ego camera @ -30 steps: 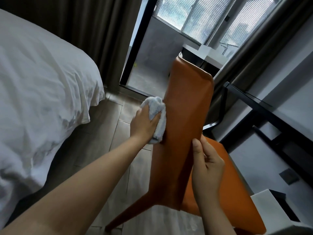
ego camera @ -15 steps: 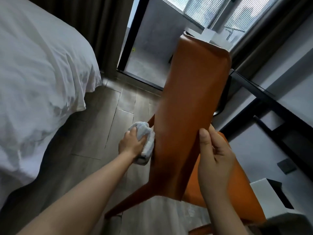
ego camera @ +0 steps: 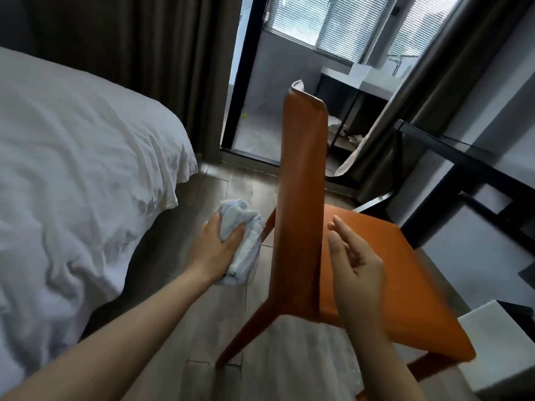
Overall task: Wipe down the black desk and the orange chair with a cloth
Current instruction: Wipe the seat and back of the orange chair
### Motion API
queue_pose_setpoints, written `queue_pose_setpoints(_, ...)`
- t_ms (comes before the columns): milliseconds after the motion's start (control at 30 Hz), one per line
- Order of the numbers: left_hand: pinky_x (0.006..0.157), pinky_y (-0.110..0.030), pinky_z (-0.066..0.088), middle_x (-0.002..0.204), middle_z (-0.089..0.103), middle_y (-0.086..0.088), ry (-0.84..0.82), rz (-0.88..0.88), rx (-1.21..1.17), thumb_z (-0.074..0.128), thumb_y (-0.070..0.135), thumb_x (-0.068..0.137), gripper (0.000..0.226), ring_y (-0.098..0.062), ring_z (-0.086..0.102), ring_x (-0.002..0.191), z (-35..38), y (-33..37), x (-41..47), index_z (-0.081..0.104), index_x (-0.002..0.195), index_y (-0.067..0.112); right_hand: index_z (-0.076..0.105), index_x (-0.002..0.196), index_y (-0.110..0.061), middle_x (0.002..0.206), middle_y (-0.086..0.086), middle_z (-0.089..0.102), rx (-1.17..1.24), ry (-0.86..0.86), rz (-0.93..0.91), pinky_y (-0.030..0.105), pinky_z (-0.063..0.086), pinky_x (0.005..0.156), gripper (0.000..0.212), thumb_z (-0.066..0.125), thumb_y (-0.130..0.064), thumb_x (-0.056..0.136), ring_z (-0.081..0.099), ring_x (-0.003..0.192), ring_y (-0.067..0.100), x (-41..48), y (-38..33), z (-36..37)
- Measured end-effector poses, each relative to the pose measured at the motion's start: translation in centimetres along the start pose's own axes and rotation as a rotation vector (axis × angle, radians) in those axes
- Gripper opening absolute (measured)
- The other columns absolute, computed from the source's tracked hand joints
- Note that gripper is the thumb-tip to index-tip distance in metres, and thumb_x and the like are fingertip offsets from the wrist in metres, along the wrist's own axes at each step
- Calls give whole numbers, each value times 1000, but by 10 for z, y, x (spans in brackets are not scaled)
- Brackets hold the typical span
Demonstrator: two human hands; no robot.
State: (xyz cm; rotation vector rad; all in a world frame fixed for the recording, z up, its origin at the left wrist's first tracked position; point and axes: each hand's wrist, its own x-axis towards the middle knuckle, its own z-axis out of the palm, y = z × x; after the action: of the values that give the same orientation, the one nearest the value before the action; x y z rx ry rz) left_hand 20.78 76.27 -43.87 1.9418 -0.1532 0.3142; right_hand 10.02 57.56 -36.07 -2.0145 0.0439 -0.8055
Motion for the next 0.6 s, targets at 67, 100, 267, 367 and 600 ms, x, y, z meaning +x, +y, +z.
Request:
queue_pose_setpoints(67,63,-19,38,97,59,9,-9,-10,-6,51,51,91,29,0,56,81,-8,14,-6,54,108,27,54,129,-31,121,-17,62,1,-3,2,6,48,81,51,47,-54,85,55,107,-11,0,-1,-8)
queue_pose_setpoints(100,63,-18,39,96,59,11,-22,-25,-8,51,53,91,29,0,57,81,-11,22,-10,54,108,30,54,129,-29,120,-19,63,14,-17,16,4,47,80,49,49,-51,86,56,107,-11,2,-3,-12)
queue_pose_setpoints(267,55,-6,42,80,60,21,-73,-134,-10,49,53,90,16,10,59,78,-24,76,-41,51,89,37,56,128,-31,109,-31,63,149,-103,226,4,47,72,39,57,-40,90,59,102,-9,6,-32,-39)
queue_pose_setpoints(367,56,-7,44,78,60,27,-101,-161,-8,53,45,93,14,5,60,73,-37,125,-57,51,83,35,57,126,-34,110,-23,65,242,-134,414,11,52,74,42,61,-46,85,63,102,-2,2,-66,-68)
queue_pose_setpoints(600,63,-5,46,93,63,31,-297,-117,-63,55,56,89,14,8,62,86,-79,326,-78,55,97,45,55,120,-37,112,-14,68,555,-187,740,21,55,75,57,74,-52,69,65,102,5,32,-211,-181)
